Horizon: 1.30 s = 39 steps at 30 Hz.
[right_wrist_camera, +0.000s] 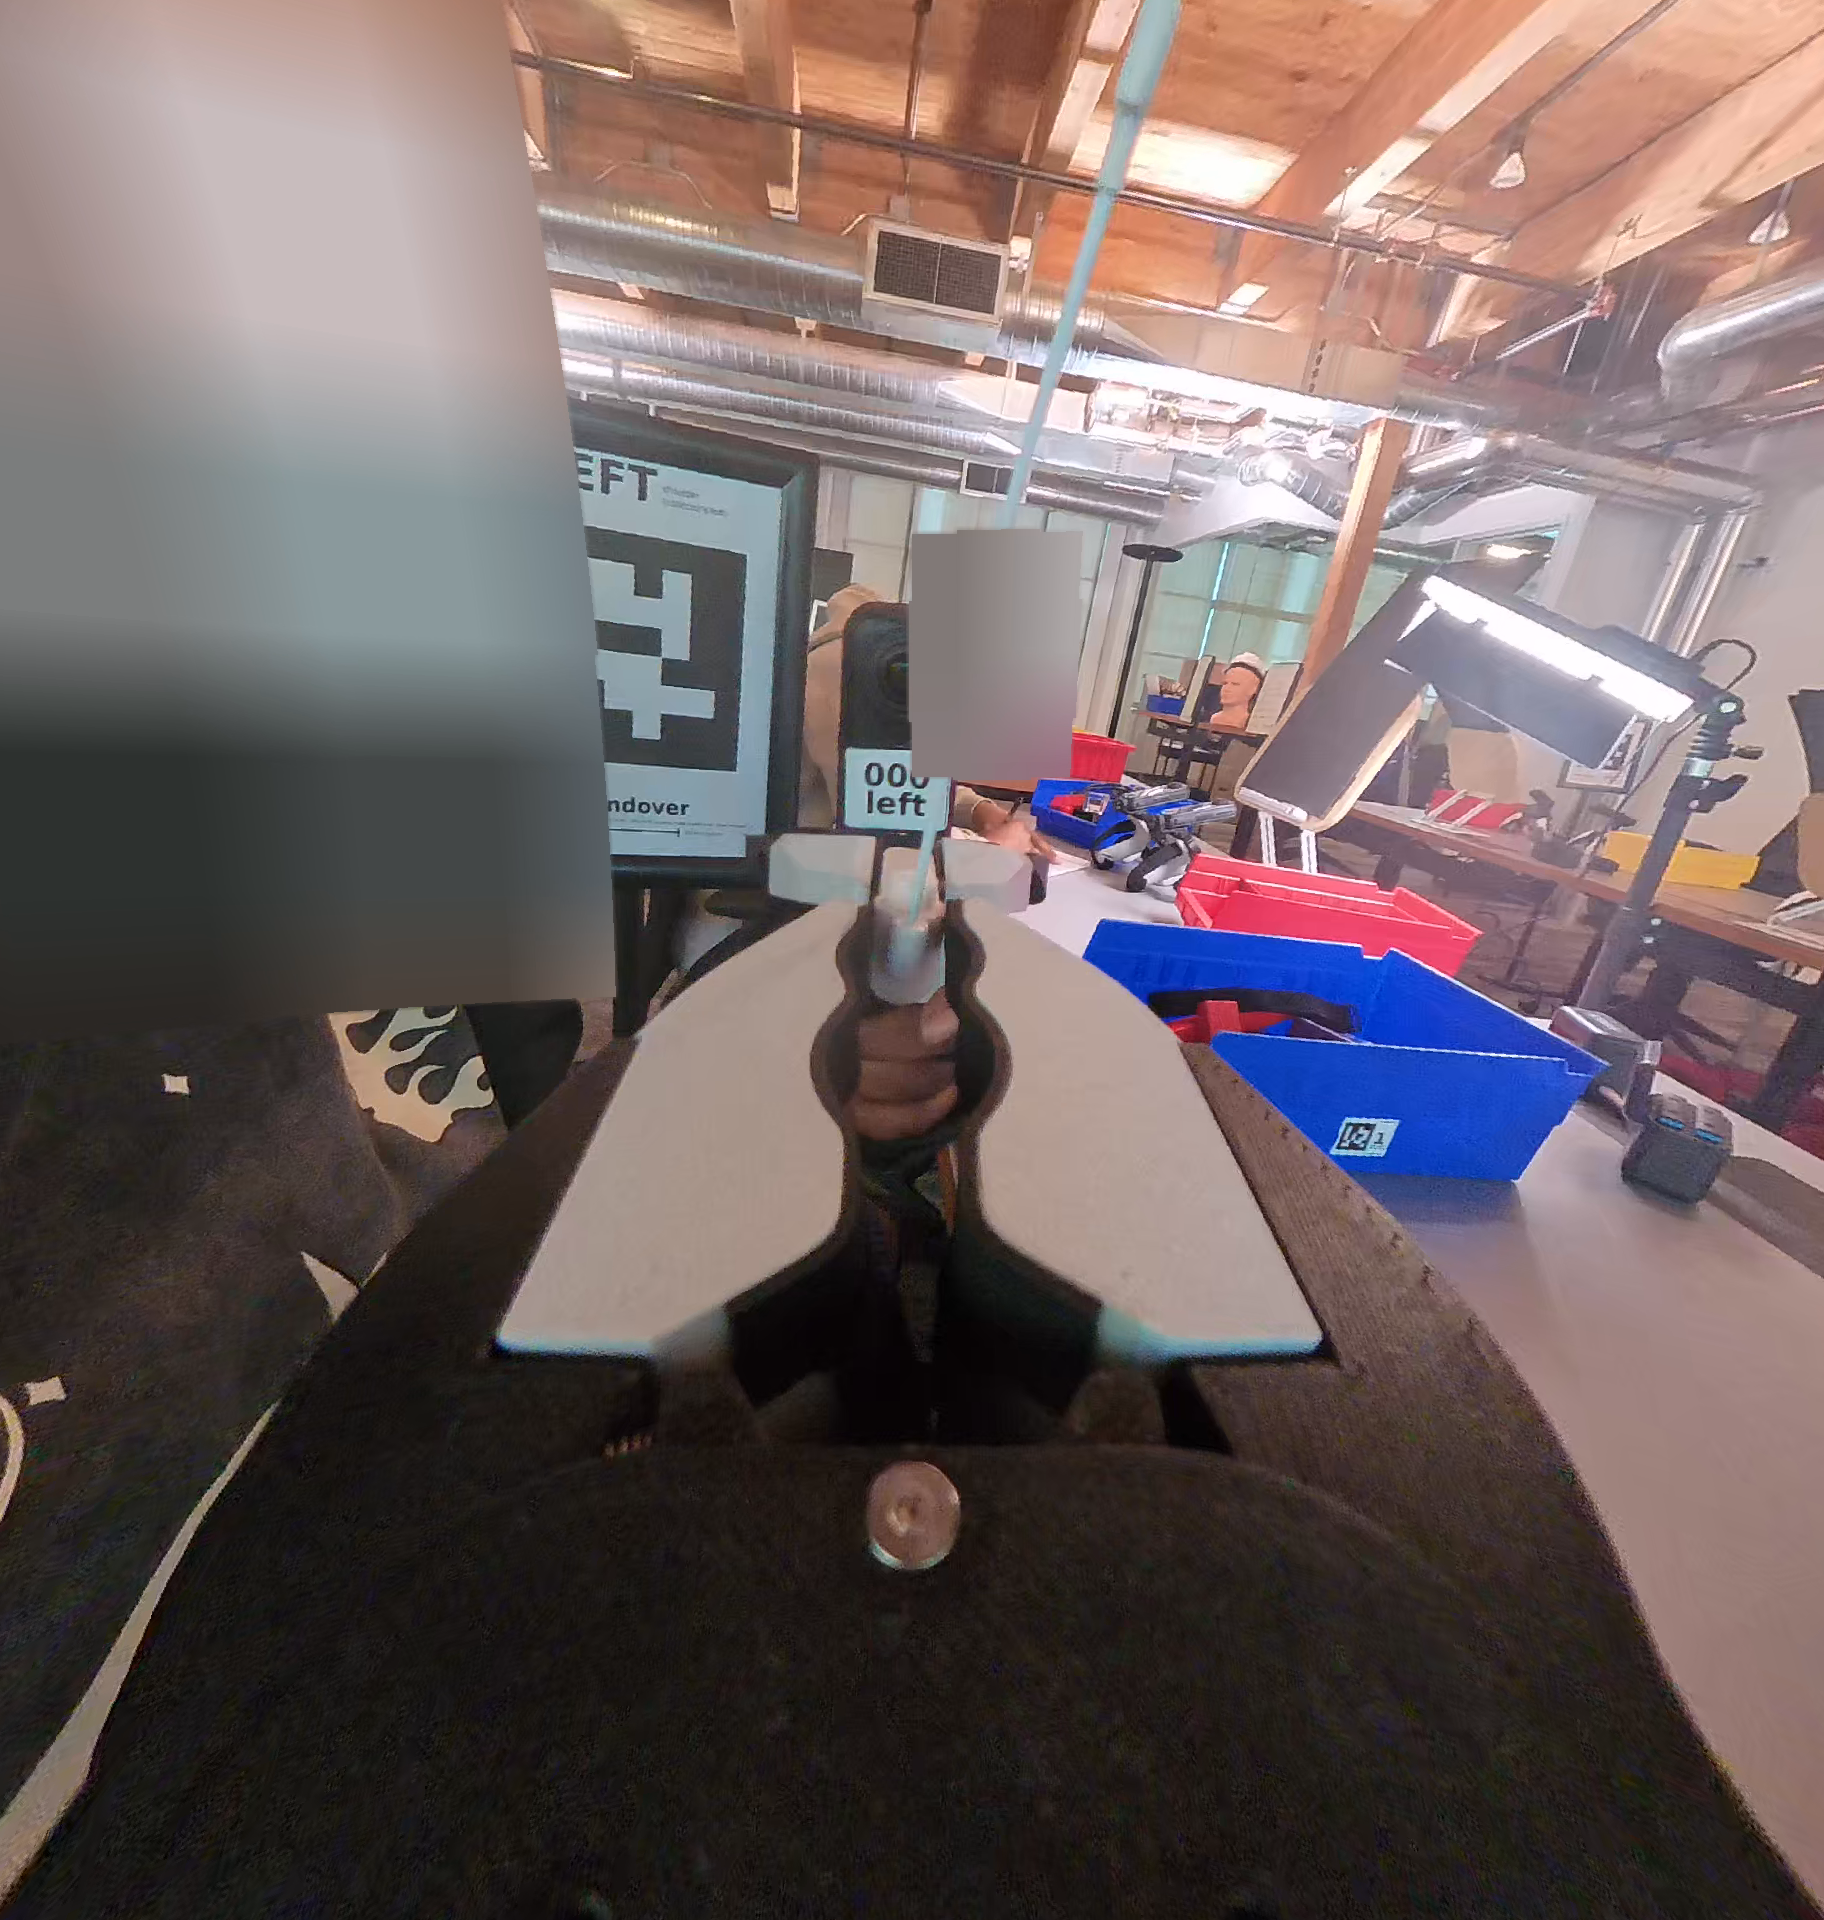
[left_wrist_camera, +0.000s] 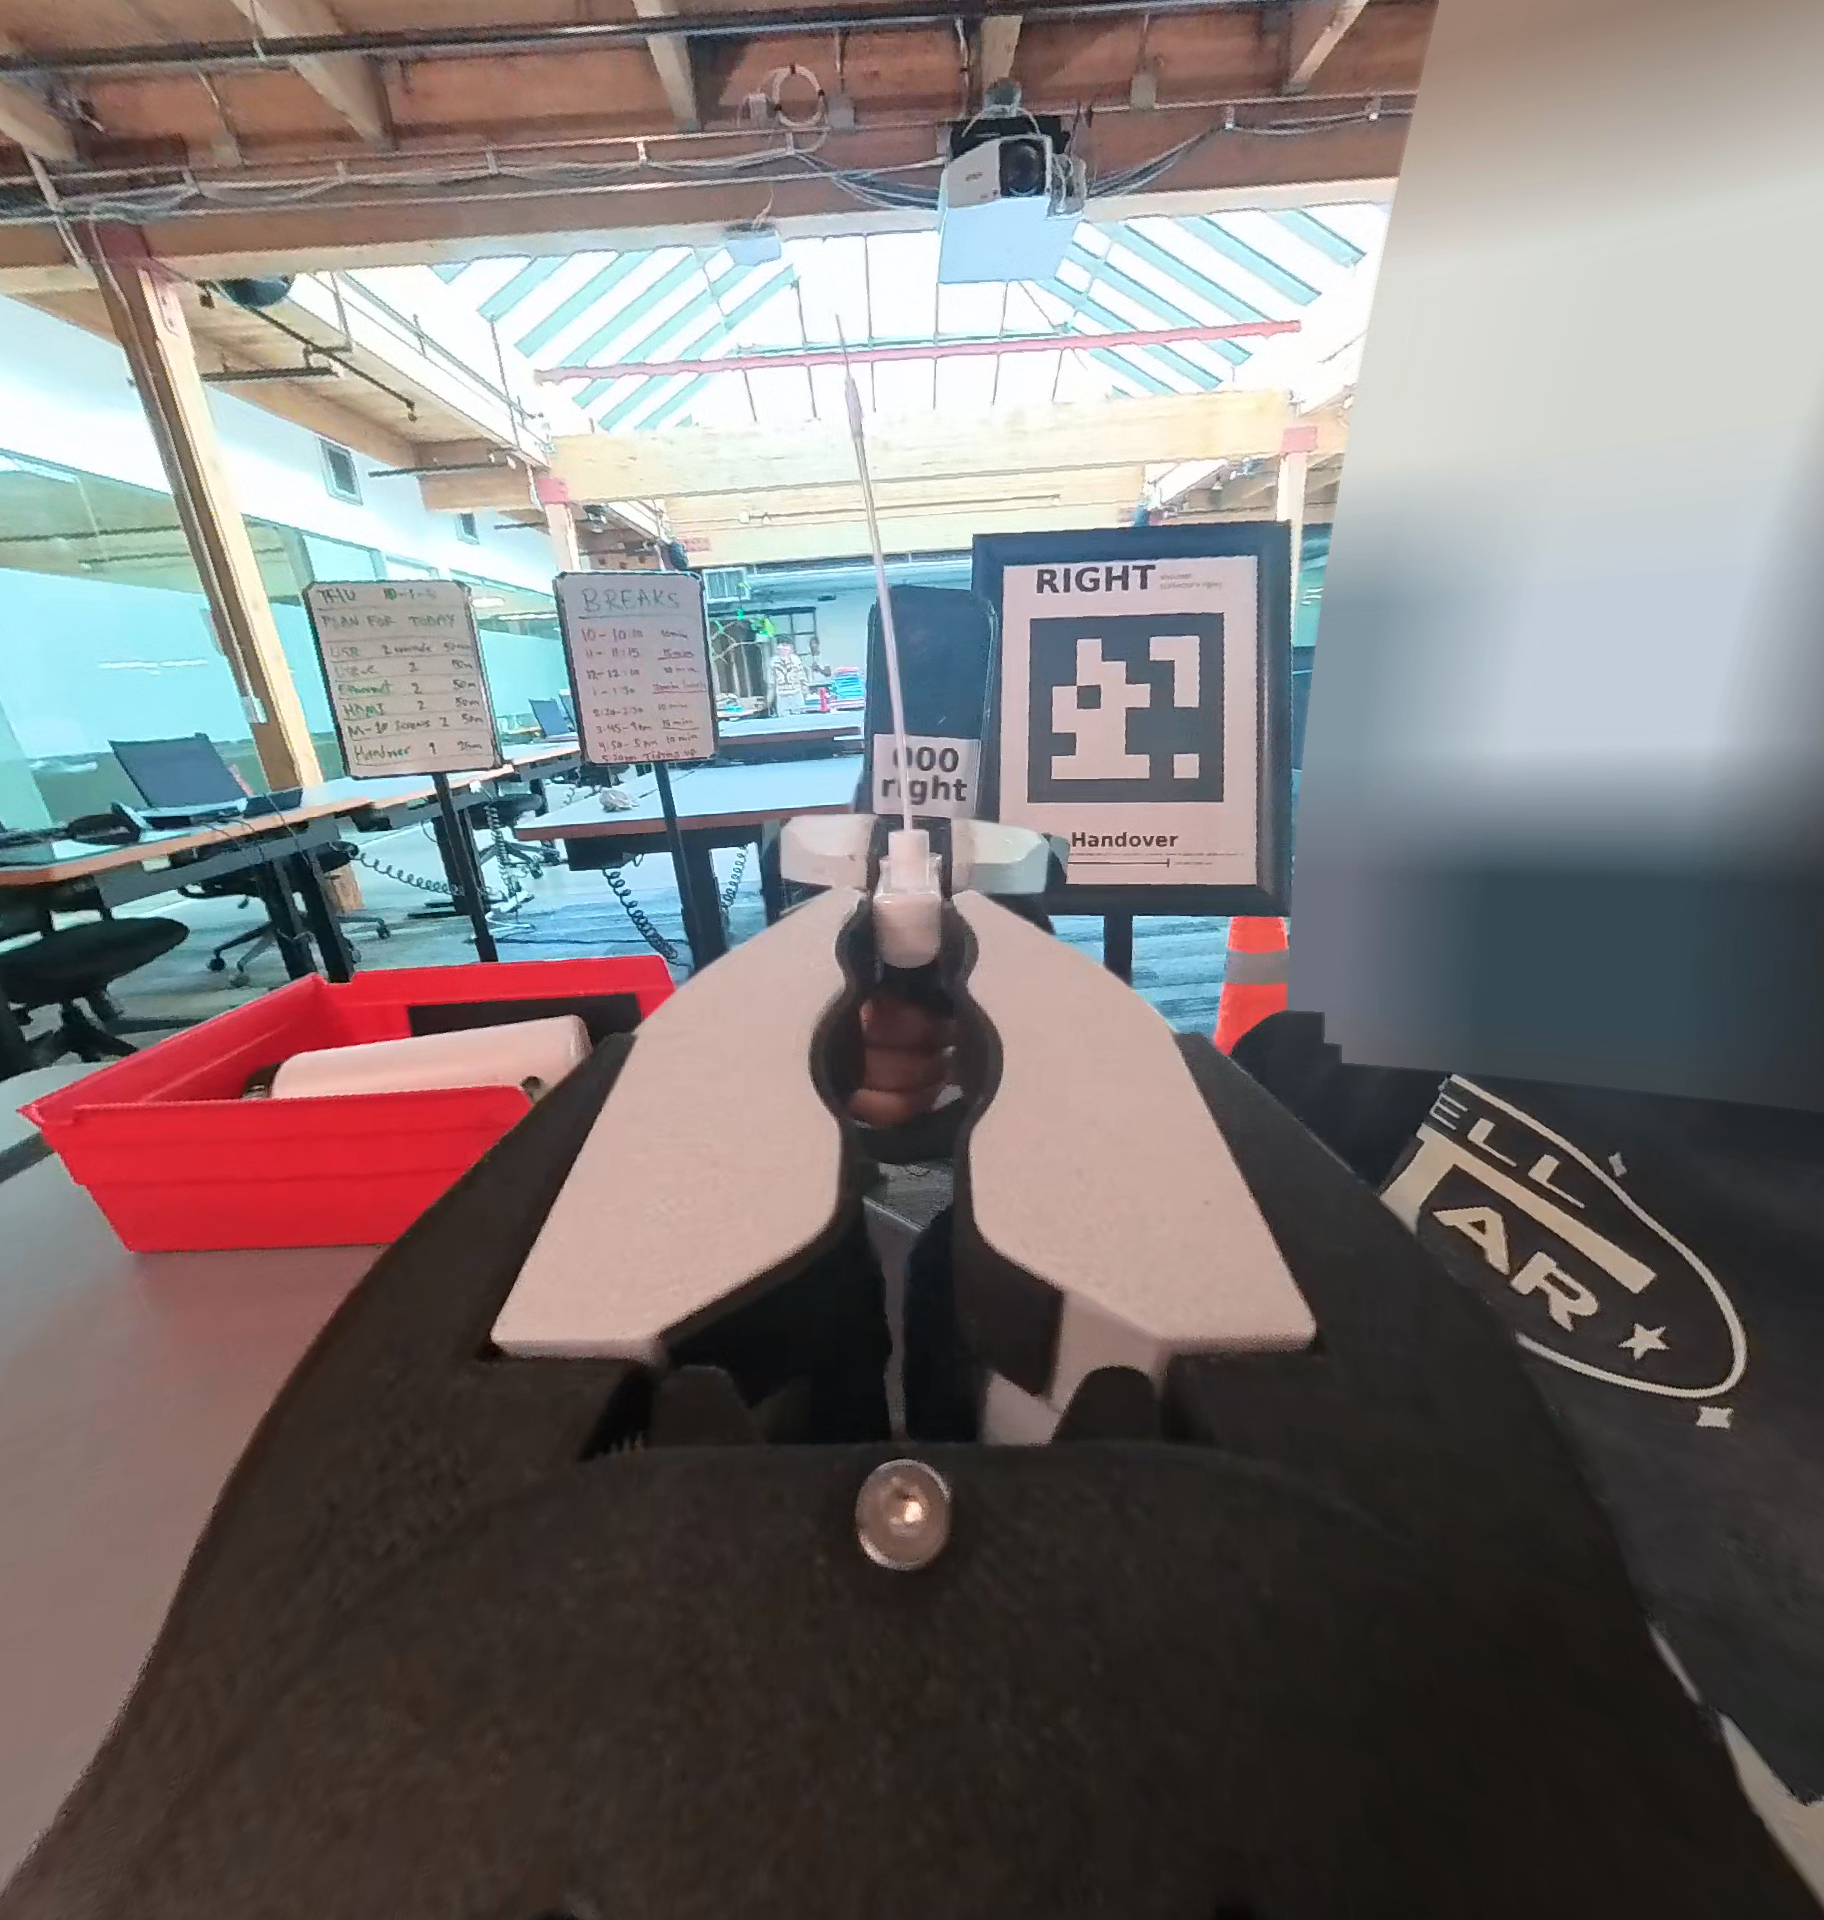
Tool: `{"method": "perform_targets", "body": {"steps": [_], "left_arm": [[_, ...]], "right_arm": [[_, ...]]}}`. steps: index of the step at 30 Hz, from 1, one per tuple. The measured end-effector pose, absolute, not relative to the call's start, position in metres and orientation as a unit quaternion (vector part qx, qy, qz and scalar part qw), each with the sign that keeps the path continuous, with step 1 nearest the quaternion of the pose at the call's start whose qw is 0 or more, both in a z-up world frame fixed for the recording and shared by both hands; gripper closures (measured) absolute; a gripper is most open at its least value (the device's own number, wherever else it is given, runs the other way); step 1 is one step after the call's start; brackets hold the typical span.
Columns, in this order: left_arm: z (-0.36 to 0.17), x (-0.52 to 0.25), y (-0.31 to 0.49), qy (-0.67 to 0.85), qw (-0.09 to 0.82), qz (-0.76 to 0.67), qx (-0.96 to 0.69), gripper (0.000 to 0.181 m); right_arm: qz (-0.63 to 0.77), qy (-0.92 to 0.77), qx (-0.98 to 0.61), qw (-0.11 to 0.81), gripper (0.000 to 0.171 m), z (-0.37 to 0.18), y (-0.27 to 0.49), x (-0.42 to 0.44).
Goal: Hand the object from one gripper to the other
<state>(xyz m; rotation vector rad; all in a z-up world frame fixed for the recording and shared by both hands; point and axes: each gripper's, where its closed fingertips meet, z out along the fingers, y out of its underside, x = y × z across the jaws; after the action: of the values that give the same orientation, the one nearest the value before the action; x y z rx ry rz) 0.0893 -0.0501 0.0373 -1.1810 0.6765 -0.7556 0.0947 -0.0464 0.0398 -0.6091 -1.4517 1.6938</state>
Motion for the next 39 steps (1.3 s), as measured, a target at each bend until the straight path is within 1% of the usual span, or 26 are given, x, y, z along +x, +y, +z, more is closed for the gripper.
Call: {"method": "perform_targets", "body": {"steps": [4,7,9,13,15,17,20,22,24,27,29,31,33,36,37,38,39], "left_arm": [[0.035,0.093,-0.050,0.320,0.713,-0.328,-0.530,0.170],[0.034,0.093,-0.048,0.312,0.712,-0.327,-0.538,0.169],[0.034,0.093,-0.047,0.299,0.701,-0.344,-0.548,0.166],[0.028,0.094,-0.045,0.272,0.651,-0.412,-0.576,0.156],[0.027,0.095,-0.043,0.254,0.633,-0.444,-0.582,0.155],[0.025,0.096,-0.043,0.245,0.615,-0.470,-0.584,0.156],[0.025,0.095,-0.043,0.237,0.608,-0.483,-0.583,0.160],[0.023,0.095,-0.041,0.236,0.606,-0.479,-0.590,0.167],[0.022,0.096,-0.044,0.246,0.602,-0.479,-0.590,0.168],[0.028,0.094,-0.045,0.257,0.636,-0.455,-0.568,0.168],[0.036,0.090,-0.048,0.275,0.679,-0.420,-0.536,0.168],[0.042,0.084,-0.050,0.277,0.706,-0.392,-0.520,0.168],[0.049,0.080,-0.054,0.283,0.728,-0.372,-0.502,0.168],[0.045,0.076,-0.052,0.303,0.742,-0.314,-0.509,0.168],[0.043,0.077,-0.051,0.310,0.743,-0.299,-0.512,0.168],[0.041,0.077,-0.050,0.316,0.742,-0.289,-0.516,0.168],[0.039,0.079,-0.049,0.322,0.741,-0.282,-0.518,0.168]], "right_arm": [[0.667,-0.581,-0.243,0.398,0.157,0.037,-0.051,0.093],[0.654,-0.587,-0.238,0.413,0.157,0.036,-0.049,0.093],[0.624,-0.599,-0.209,0.457,0.158,0.037,-0.048,0.095],[0.487,-0.626,-0.105,0.600,0.158,0.034,-0.047,0.099],[0.424,-0.631,-0.072,0.645,0.158,0.032,-0.045,0.100],[0.380,-0.636,-0.049,0.670,0.158,0.030,-0.044,0.100],[0.331,-0.644,-0.019,0.689,0.158,0.025,-0.045,0.101],[0.303,-0.650,-0.006,0.697,0.158,0.021,-0.045,0.100],[0.290,-0.651,0.004,0.701,0.158,0.020,-0.048,0.100],[0.299,-0.646,-0.014,0.703,0.157,0.022,-0.047,0.097],[0.351,-0.638,-0.065,0.683,0.153,0.027,-0.043,0.096],[0.456,-0.634,-0.123,0.612,0.145,0.031,-0.041,0.098],[0.572,-0.625,-0.178,0.501,0.137,0.033,-0.042,0.103],[0.691,-0.599,-0.247,0.320,0.132,0.031,-0.041,0.109],[0.713,-0.583,-0.259,0.290,0.131,0.034,-0.038,0.110],[0.726,-0.567,-0.269,0.280,0.129,0.036,-0.035,0.108],[0.729,-0.557,-0.285,0.279,0.118,0.036,-0.032,0.105]]}}
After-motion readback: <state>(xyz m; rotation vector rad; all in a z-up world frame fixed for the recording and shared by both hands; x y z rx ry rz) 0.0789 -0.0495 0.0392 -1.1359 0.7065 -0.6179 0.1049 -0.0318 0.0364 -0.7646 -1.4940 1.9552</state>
